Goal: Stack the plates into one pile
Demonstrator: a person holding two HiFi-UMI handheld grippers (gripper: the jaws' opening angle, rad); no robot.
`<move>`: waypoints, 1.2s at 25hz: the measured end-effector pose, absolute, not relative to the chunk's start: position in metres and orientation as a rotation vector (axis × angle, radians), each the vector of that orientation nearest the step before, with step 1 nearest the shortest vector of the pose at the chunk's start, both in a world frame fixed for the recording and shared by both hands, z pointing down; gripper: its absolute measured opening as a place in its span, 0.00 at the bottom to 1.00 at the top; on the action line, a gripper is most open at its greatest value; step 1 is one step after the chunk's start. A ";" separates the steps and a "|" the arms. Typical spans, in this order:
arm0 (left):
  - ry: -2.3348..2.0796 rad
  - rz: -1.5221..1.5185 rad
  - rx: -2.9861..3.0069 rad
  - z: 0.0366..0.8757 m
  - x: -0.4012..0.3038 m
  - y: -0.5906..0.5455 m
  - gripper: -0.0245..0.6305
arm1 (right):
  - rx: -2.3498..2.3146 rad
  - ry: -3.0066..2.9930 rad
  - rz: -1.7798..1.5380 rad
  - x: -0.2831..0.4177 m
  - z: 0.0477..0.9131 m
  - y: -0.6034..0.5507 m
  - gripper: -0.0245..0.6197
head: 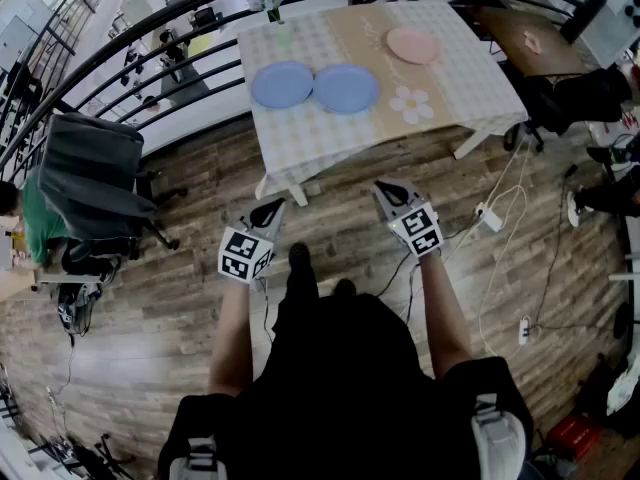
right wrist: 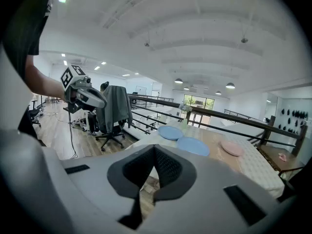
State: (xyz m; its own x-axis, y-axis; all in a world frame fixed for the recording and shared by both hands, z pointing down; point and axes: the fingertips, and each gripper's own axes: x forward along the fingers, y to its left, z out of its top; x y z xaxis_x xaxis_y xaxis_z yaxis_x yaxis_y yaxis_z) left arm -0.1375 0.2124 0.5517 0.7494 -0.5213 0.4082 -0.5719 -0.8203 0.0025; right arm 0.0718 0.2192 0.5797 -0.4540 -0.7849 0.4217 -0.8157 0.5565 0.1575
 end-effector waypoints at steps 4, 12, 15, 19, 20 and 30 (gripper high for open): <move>-0.889 0.597 2.814 0.551 -0.132 0.224 0.04 | 1.286 -2.349 0.093 0.076 0.580 0.230 0.03; -0.895 0.593 2.820 0.549 -0.123 0.231 0.04 | 1.294 -2.344 0.111 0.085 0.585 0.240 0.03; -0.896 0.592 2.823 0.549 -0.120 0.231 0.04 | 1.328 -2.336 0.125 0.091 0.586 0.239 0.03; -0.905 0.588 2.819 0.547 -0.124 0.228 0.04 | 1.332 -2.333 0.142 0.091 0.587 0.237 0.04; -0.908 0.585 2.816 0.547 -0.126 0.227 0.04 | 1.326 -2.332 0.141 0.089 0.588 0.236 0.04; -0.889 0.580 2.815 0.548 -0.129 0.205 0.04 | 1.328 -2.317 0.154 0.084 0.591 0.221 0.04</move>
State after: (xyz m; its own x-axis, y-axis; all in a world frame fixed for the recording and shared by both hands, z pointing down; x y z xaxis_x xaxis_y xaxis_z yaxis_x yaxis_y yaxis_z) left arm -0.1295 0.2052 0.5481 0.7521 -0.5248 0.3986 -0.5761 -0.8173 0.0110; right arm 0.0844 0.2209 0.5908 -0.4266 -0.7882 0.4435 -0.8401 0.5270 0.1285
